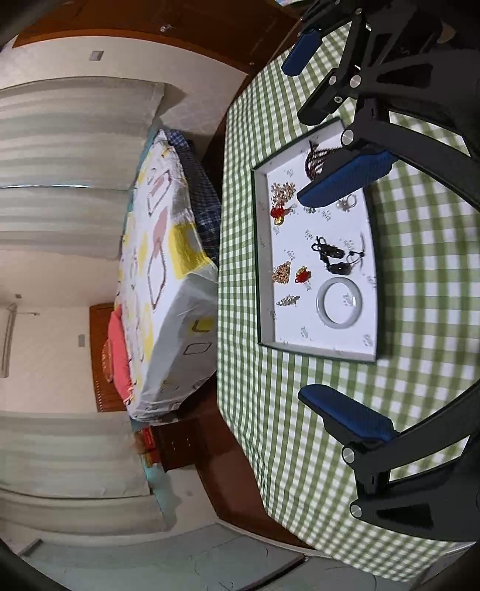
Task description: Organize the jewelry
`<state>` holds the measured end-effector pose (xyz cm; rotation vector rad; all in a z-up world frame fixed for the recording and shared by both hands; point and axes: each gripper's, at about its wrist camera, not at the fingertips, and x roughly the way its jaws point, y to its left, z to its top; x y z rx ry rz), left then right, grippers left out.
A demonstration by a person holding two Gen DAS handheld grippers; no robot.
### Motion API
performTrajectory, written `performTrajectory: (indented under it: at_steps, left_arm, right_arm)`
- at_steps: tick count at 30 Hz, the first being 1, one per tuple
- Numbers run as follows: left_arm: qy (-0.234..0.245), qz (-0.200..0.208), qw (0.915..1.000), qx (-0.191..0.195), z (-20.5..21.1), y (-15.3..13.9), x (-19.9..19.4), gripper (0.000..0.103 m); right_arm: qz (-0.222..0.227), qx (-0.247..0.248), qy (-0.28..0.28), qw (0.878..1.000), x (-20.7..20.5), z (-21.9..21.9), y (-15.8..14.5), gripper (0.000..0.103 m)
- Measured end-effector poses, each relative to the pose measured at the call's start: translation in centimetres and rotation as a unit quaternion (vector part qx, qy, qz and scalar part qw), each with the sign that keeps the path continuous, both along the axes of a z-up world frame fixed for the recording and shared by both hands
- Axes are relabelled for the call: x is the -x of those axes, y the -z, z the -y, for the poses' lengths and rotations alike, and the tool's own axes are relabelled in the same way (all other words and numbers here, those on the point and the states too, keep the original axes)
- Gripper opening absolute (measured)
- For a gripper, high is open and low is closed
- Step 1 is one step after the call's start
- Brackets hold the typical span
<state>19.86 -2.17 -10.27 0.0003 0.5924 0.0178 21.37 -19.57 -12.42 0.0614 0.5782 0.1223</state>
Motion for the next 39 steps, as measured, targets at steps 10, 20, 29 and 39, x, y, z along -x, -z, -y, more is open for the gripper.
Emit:
performTrajectory:
  at_steps: [10, 20, 29, 39]
  left_arm:
    - [-0.015, 0.041, 0.999, 0.001, -0.7, -4.0, 6.9, 0.098]
    - [-0.016, 0.067, 0.9977, 0.002, -0.4, -6.0, 10.1, 0.098]
    - [-0.014, 0.071, 0.9974, 0.006, -0.5, -6.3, 11.0, 0.098]
    - [-0.017, 0.073, 0.9971, 0.01, -0.9, -6.3, 11.1, 0.098]
  right_arm:
    - [0.058, 0.007, -0.003, 0.998, 6.0, 0.3, -5.0, 0.076]
    - [0.086, 0.009, -0.006, 0.996, 9.1, 0.3, -6.6, 0.076]
    - [0.097, 0.01, -0.005, 0.995, 9.5, 0.3, -6.8, 0.076]
    - [0.099, 0.012, -0.004, 0.995, 9.8, 0.1, -6.9, 0.076]
